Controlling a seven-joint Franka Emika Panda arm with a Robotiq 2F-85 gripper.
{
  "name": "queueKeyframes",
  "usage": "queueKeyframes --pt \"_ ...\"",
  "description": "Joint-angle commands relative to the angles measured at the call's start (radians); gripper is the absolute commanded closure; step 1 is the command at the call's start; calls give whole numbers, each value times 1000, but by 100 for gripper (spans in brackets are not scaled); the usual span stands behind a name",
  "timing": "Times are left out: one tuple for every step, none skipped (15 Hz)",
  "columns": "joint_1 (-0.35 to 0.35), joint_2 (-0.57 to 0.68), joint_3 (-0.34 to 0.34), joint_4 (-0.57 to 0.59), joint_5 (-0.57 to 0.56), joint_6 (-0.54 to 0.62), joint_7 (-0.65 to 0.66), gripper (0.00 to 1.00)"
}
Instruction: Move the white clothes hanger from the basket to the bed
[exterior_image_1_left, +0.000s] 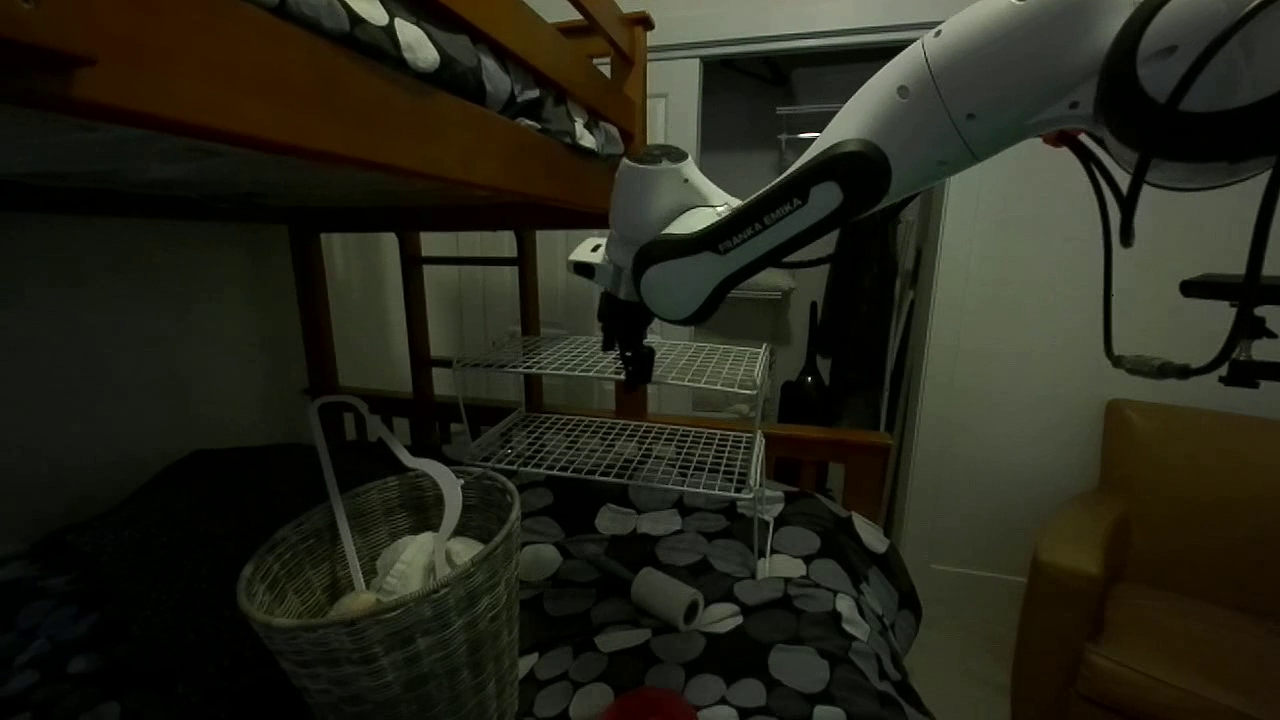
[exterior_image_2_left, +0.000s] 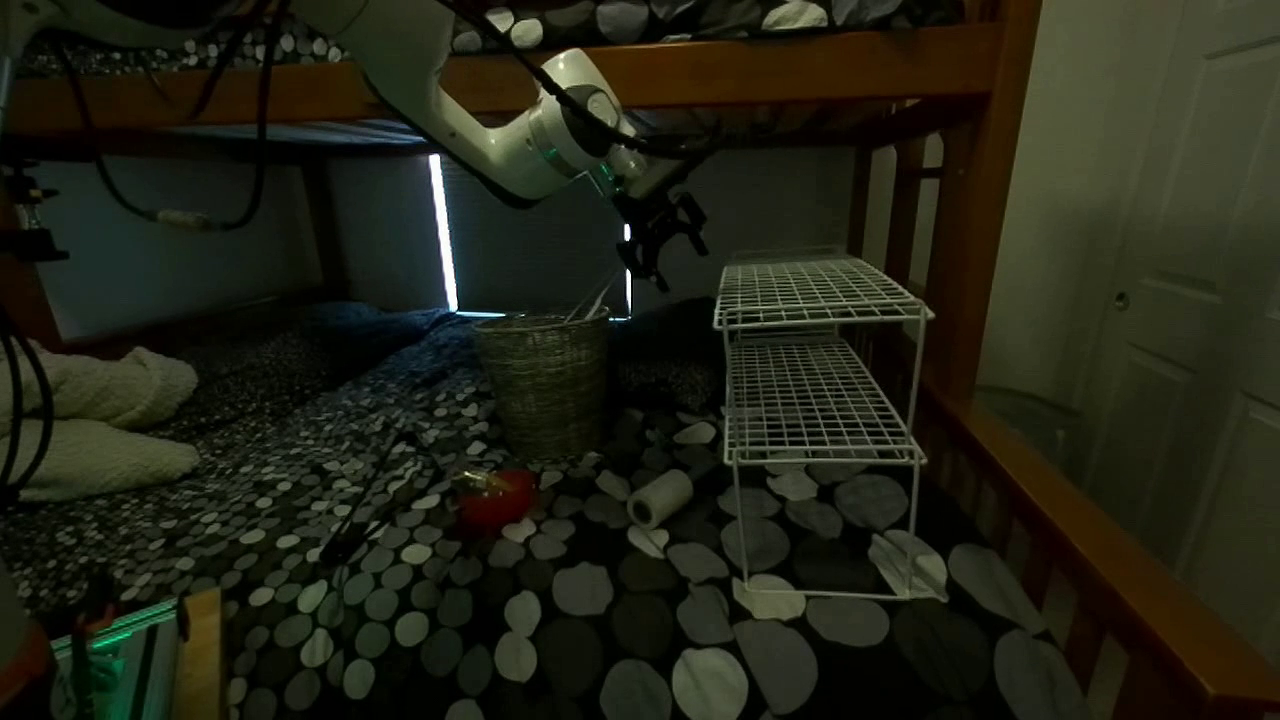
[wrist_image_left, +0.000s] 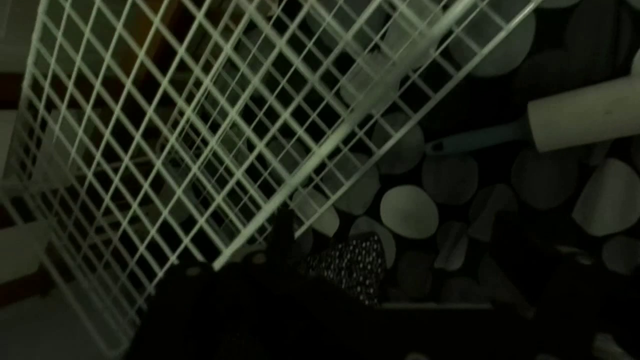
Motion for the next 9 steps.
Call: queueKeyframes --pt "-30 -40 62 -87 144 56 -88 0" --pt "-36 -44 70 -97 192 7 -103 0" --pt "-52 -48 86 -119 263 -28 -143 0" --pt "-78 -41 105 -144 340 -10 -198 0" --pt "-94 -36 121 -158 412 -21 -248 0" --pt "-122 -19 149 -170 493 24 -336 0" --pt "-139 7 169 -170 554 64 -418 0" --pt "-159 30 192 -163 627 84 -489 0" --pt "-178 55 216 -147 692 114 -562 0"
